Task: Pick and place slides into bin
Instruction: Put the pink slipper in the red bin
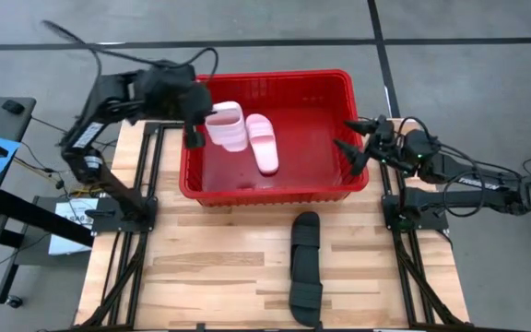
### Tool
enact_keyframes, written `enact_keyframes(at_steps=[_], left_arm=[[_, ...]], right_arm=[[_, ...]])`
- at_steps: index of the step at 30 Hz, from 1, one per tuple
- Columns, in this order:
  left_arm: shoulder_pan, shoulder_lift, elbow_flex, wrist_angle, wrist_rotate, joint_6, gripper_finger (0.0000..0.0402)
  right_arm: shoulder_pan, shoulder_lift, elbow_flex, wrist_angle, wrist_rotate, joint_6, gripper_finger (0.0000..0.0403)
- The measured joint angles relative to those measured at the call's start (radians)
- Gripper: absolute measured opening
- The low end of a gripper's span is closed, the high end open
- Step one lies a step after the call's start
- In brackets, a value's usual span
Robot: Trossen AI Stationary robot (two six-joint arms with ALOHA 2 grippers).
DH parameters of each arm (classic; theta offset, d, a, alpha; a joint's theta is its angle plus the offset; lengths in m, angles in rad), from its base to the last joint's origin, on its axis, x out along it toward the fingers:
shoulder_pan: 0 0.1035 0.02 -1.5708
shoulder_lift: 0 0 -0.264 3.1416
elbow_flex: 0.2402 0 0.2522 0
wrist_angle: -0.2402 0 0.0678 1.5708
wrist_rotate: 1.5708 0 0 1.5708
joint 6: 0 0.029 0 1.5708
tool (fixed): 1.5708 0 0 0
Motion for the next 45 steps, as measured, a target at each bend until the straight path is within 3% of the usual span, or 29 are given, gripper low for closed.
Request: enact_keyframes(at_steps=[9,12,15,27,33,45], left_arm=[[0.198,0.105,0.001,-0.006,0.182,-0.030,0.0018],[0.226,0.142,0.001,-0.036,0.211,-0.059,0.0018],[0.253,0.179,0.001,-0.027,0.308,-0.071,0.0018],[0.349,0.278,-0.008,-0.068,0.443,-0.084,0.0018],[0.349,0.282,-0.112,-0.060,0.476,-0.092,0.0018],[0.343,0.281,-0.335,0.164,0.544,-0.112,0.0018]], right_arm=[[-0.043,-0.001,0.000,-0.081,0.003,-0.012,0.0324],[-0.081,-0.001,0.000,-0.081,0.003,-0.012,0.0324],[-0.117,-0.001,0.000,-0.082,0.000,-0.025,0.0324],[-0.192,0.000,0.000,-0.082,-0.005,-0.064,0.0324],[-0.192,0.000,0.000,-0.083,-0.005,-0.091,0.0324],[-0.239,0.000,0.000,-0.118,-0.004,-0.117,0.0324]])
